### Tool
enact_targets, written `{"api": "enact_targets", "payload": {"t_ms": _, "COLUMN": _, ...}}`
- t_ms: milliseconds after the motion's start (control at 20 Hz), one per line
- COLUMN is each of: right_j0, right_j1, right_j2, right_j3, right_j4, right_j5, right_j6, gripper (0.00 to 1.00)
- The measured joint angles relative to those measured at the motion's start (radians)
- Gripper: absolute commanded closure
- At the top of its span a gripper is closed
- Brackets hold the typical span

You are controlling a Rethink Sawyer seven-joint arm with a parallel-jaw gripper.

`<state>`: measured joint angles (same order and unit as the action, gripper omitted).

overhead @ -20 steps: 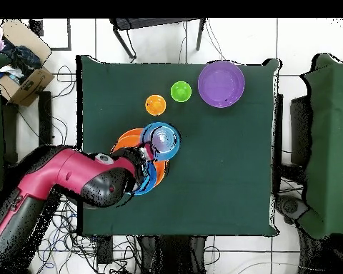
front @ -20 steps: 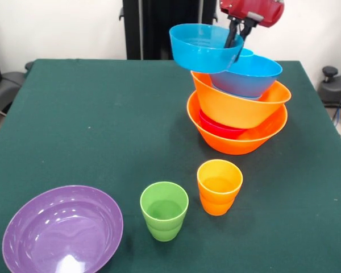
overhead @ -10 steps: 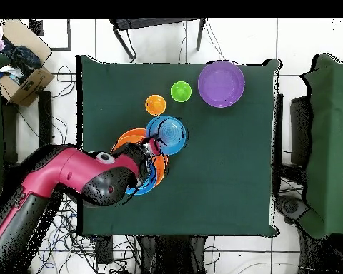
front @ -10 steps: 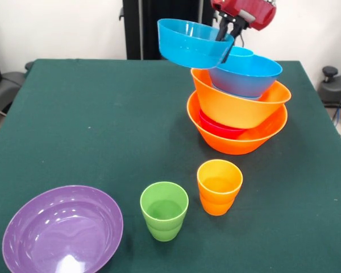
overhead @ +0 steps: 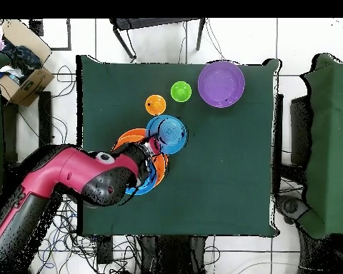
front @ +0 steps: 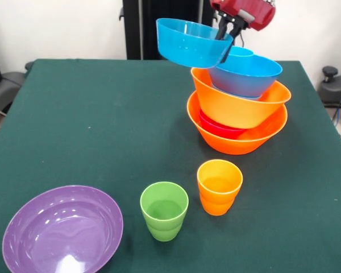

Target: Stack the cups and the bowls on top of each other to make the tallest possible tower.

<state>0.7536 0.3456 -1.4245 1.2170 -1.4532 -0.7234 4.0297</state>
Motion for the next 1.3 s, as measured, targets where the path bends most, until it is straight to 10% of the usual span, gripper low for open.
{"api": "enact_targets", "payload": {"t_ms": 1300, "right_j0": 0.069, "right_j1": -0.178, "right_j2": 0.010, "right_j3": 0.001, "right_j4": -0.013, "right_j5": -0.227, "right_j6": 0.000, "gripper": 1.00}}
